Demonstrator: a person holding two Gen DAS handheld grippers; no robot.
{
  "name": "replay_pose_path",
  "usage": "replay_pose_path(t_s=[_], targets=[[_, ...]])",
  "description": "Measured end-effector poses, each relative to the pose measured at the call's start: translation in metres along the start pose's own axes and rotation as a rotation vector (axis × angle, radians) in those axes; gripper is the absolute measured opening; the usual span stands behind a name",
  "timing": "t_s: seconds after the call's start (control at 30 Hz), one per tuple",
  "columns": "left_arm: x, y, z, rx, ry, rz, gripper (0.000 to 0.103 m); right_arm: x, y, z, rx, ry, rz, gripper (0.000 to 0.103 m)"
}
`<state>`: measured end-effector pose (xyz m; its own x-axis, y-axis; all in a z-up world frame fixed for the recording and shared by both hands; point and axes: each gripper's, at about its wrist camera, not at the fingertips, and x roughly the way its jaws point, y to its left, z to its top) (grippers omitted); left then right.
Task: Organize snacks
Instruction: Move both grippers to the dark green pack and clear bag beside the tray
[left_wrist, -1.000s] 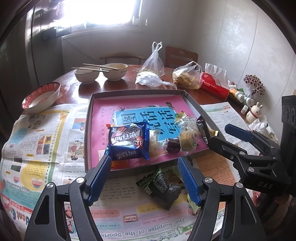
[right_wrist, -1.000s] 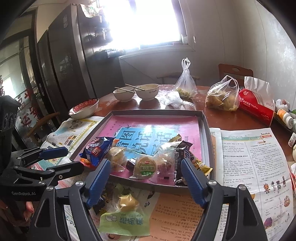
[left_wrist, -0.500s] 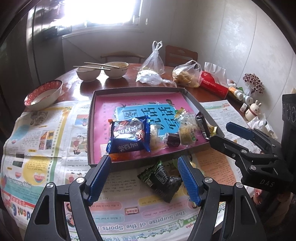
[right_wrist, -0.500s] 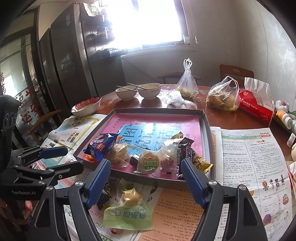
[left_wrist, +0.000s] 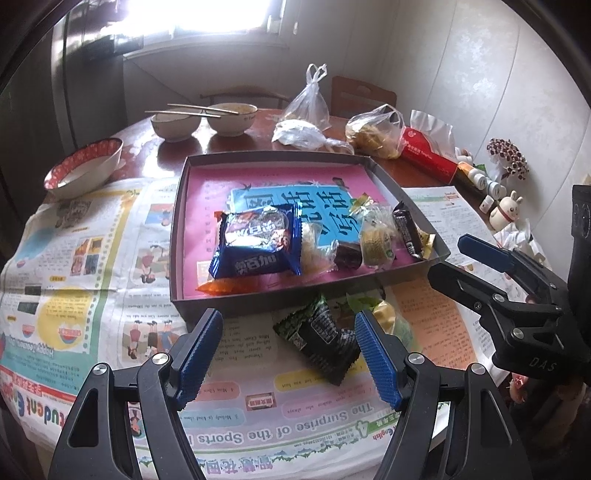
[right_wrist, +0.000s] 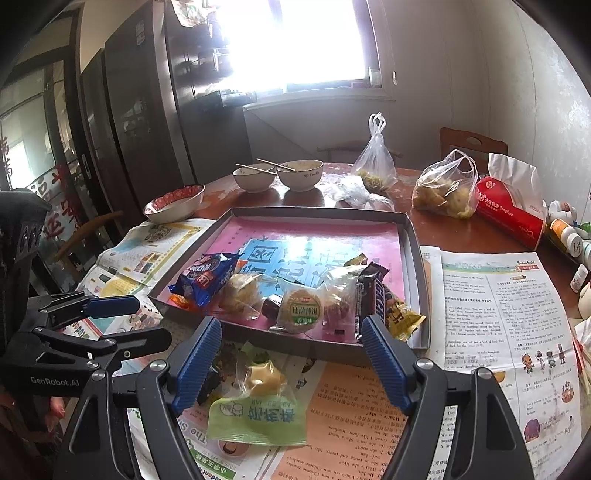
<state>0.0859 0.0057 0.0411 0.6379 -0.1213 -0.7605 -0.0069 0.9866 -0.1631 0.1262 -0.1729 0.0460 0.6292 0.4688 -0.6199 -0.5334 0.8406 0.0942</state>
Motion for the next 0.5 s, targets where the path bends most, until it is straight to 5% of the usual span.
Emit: replay_pose_path(t_s=[0.5], targets=[[0.014,-0.001,-0.007,-0.023,0.055,-0.013,0.076,0.010,0.007,-0.018,-0.025,0.054,-0.001,0.078]])
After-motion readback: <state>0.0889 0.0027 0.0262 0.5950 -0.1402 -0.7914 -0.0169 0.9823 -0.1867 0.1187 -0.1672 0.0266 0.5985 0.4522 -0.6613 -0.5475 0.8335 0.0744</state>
